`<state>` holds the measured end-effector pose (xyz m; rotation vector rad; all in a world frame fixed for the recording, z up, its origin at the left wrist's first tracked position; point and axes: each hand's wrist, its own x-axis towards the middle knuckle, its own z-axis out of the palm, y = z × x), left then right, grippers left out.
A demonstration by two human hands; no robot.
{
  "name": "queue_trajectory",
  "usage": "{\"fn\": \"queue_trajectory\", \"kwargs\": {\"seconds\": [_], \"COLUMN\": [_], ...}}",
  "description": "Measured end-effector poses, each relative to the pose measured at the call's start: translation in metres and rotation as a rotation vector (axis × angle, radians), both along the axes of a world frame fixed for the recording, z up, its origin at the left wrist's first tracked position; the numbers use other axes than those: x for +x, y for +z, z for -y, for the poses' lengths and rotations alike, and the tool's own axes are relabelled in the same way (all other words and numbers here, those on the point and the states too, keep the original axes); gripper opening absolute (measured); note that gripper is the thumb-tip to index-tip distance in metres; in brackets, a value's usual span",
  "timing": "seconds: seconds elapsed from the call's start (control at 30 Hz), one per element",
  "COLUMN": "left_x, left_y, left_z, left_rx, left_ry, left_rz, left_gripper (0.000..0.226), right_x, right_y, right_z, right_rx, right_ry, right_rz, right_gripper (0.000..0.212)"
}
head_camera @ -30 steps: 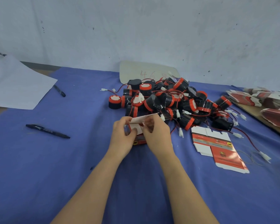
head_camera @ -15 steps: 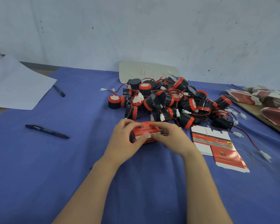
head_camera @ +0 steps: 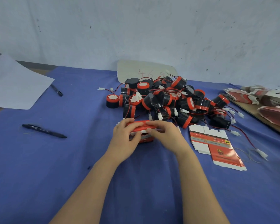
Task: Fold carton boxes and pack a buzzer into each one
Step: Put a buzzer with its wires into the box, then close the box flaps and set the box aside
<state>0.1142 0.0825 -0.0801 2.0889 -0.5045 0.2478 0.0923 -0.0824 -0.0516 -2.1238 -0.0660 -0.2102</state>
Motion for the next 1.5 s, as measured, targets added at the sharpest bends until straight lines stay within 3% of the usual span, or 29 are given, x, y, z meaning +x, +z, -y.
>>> {"fn": "queue_trajectory", "kwargs": {"seconds": [0.13, 0.27, 0.37, 0.5, 0.63, 0.7, 0.83, 1.03, 1.17, 1.27, 1.43, 1.5], "left_x": [-0.002, -0.004, -0.006, -0.011, -0.019, -0.025, -0.045, -0.087, -0.155, -0.228, -0.331, -0.345], "left_y": [0.001, 0.001, 0.001, 0.000, 0.004, 0.009, 0.027, 0.100, 0.152, 0.167, 0.151, 0.147], "left_z": [0.002, 0.006, 0.011, 0.021, 0.031, 0.034, 0.055, 0.132, 0.239, 0.314, 0.381, 0.385], "left_rx": [-0.132, -0.079, -0.168, -0.234, -0.352, -0.450, -0.589, -0.629, -0.590, -0.489, -0.079, -0.114], "left_ry": [-0.006, 0.033, 0.031, 0.149, 0.242, 0.274, 0.214, -0.116, -0.471, -0.728, -1.044, -1.061], "left_rz": [-0.185, -0.111, -0.228, -0.344, -0.340, -0.339, -0.222, -0.088, -0.074, -0.172, -0.298, -0.371], "left_gripper": [0.035, 0.033, 0.044, 0.061, 0.053, 0.052, 0.049, 0.048, 0.042, 0.036, 0.044, 0.046], "right_x": [0.002, 0.005, 0.003, -0.004, -0.006, -0.012, -0.030, -0.096, -0.193, -0.284, -0.392, -0.402], "right_y": [-0.001, -0.008, -0.012, -0.010, -0.009, -0.006, 0.005, 0.073, 0.121, 0.136, 0.133, 0.131], "right_z": [-0.003, -0.010, -0.015, -0.023, -0.036, -0.043, -0.036, 0.044, 0.129, 0.183, 0.221, 0.218], "right_rx": [0.211, 0.291, 0.275, 0.172, 0.204, 0.298, 0.489, 0.440, 0.279, 0.050, -0.115, -0.187], "right_ry": [-0.061, -0.154, -0.210, -0.210, -0.285, -0.327, -0.318, -0.517, -0.946, -1.283, -1.650, -1.745], "right_rz": [-0.091, -0.179, -0.211, -0.185, -0.185, -0.196, -0.090, 0.389, 0.608, 0.522, 0.119, 0.055], "right_gripper": [0.016, 0.014, 0.034, 0.025, 0.026, 0.024, 0.039, 0.051, 0.042, 0.041, 0.060, 0.061]}}
